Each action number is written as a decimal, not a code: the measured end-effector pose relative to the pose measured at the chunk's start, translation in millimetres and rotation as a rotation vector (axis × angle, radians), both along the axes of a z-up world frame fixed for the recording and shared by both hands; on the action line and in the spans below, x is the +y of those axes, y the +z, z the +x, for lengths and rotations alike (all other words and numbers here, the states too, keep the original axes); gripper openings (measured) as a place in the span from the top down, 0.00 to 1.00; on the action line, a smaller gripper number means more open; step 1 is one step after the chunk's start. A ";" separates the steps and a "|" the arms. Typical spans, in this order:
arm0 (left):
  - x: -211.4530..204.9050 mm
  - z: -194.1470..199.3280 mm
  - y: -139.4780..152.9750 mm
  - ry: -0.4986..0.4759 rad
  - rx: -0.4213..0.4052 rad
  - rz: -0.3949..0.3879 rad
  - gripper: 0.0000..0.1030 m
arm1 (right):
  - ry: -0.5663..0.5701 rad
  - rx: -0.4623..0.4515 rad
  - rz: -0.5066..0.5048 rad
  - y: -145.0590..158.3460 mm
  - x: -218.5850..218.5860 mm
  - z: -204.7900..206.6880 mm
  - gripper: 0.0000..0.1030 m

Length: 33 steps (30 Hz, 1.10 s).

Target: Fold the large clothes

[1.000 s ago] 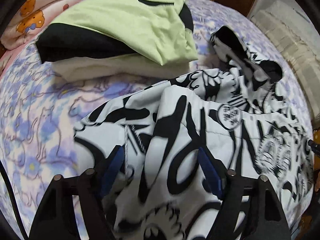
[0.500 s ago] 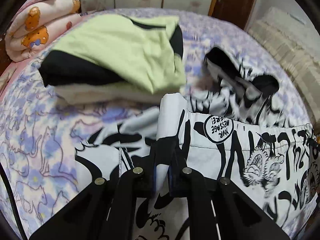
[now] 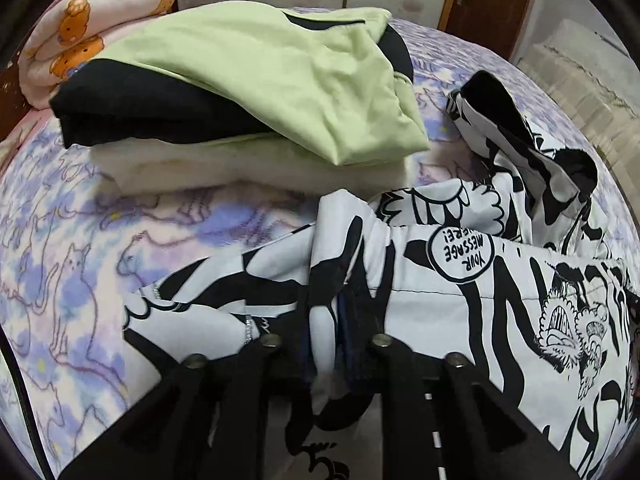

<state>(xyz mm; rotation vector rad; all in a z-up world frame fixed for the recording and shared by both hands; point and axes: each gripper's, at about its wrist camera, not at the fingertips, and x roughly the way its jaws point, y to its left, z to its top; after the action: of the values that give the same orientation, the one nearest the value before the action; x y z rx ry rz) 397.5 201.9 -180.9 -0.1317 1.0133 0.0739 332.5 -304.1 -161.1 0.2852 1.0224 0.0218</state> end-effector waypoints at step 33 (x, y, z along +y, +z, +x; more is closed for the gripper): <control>4.6 -159.0 -0.5 0.033 -0.074 0.172 0.60 | -0.167 -0.109 -0.311 -1.0 -49.2 -132.7 1.00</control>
<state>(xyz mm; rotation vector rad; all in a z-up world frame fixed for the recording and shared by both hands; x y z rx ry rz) 238.6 206.5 -181.4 0.0059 0.9267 0.1847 199.8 -353.3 -162.1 0.0833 0.8763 -0.2680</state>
